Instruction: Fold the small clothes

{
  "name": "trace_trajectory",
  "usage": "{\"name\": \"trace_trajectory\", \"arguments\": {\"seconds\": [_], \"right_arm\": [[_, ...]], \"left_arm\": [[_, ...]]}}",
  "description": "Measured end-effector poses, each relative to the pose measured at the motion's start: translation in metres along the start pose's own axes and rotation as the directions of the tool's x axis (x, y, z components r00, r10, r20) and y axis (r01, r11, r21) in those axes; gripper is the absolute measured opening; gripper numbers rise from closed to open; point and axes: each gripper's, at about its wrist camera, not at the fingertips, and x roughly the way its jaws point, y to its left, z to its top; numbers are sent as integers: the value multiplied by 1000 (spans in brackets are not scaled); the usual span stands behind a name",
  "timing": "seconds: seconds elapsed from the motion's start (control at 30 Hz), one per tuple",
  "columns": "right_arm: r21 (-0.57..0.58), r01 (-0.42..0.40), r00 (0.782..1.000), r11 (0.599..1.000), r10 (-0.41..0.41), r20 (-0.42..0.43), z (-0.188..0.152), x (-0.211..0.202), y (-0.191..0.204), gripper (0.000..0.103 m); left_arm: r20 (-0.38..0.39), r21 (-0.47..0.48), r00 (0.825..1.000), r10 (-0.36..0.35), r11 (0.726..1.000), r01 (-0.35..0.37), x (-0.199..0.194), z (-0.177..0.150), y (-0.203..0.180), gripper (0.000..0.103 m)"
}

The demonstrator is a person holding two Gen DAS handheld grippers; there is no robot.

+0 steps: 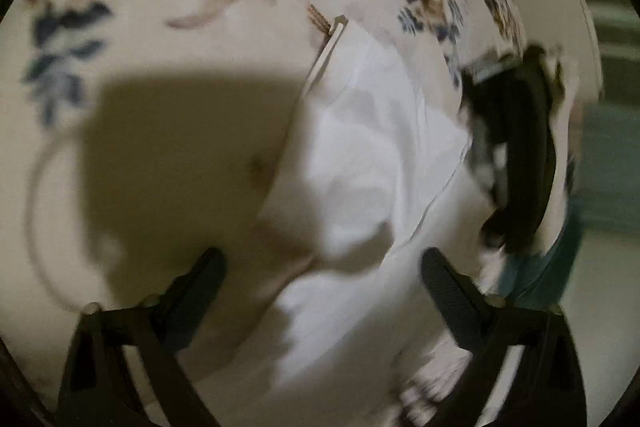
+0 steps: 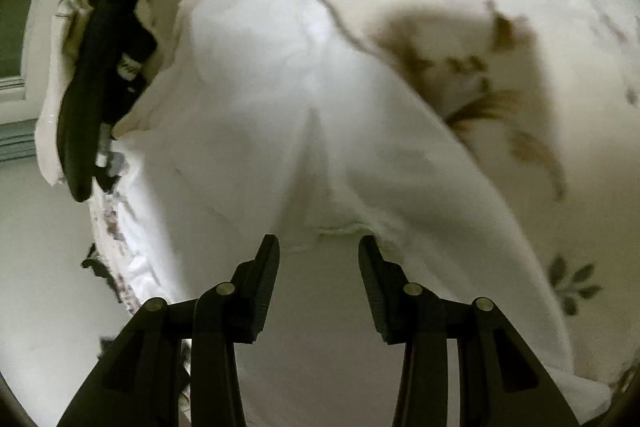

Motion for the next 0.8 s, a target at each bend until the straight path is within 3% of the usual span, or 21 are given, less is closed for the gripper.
{"name": "trace_trajectory", "arguments": {"seconds": [0.07,0.1,0.13,0.17,0.23,0.27,0.33,0.37,0.4,0.5,0.53,0.6,0.63,0.67,0.7,0.77,0.8], "right_arm": [[-12,22,1000,1000,-22,6,0,-4,-5,43],[-15,32,999,999,-32,14,-2,-6,-6,43],[-12,30,999,999,-29,22,-3,-8,-7,43],[-6,24,999,1000,-24,25,-1,-7,-6,43],[8,15,999,1000,-16,37,-1,-16,-12,43],[9,13,999,1000,-13,41,0,-17,-10,43],[11,10,999,1000,-11,50,-1,-23,-10,43],[12,13,999,1000,-14,51,-2,-26,-11,43],[16,17,999,1000,-18,50,-3,-29,-13,43],[29,27,999,999,-28,27,-6,-37,-23,43],[31,37,999,999,-37,17,-7,-40,-26,43],[28,45,999,999,-45,3,-8,-46,-29,43],[18,56,998,998,-56,0,-9,-50,-30,43],[5,65,998,998,-65,2,-10,-53,-27,43],[-15,77,997,997,-77,1,-10,-55,-24,43],[-80,86,996,993,-86,-6,-11,-60,-11,43],[-114,83,996,990,-85,-13,-11,-60,-2,46]], "left_arm": [[49,1,999,-16,1000,16,5,8,-10,47],[74,32,997,5,999,-7,7,11,-19,6],[100,77,994,30,996,-38,6,12,-30,2],[147,154,988,47,986,-70,2,11,-47,2],[221,329,972,85,931,-156,-2,-1,-81,2],[258,475,961,98,853,-215,-3,-19,-111,2],[308,667,945,111,683,-298,4,-59,-152,2],[307,745,944,119,587,-317,12,-83,-168,2],[290,801,948,129,509,-315,23,-107,-179,2],[223,907,954,199,316,-278,64,-175,-193,7],[199,929,952,232,266,-259,76,-191,-192,8],[197,948,937,288,187,-257,91,-213,-182,9],[207,952,934,291,161,-261,88,-222,-175,9],[203,954,934,294,157,-257,83,-225,-167,10],[196,953,932,305,163,-254,78,-225,-158,18],[218,946,922,320,163,-280,67,-220,-144,46],[256,932,910,325,168,-322,54,-214,-132,71]]}}
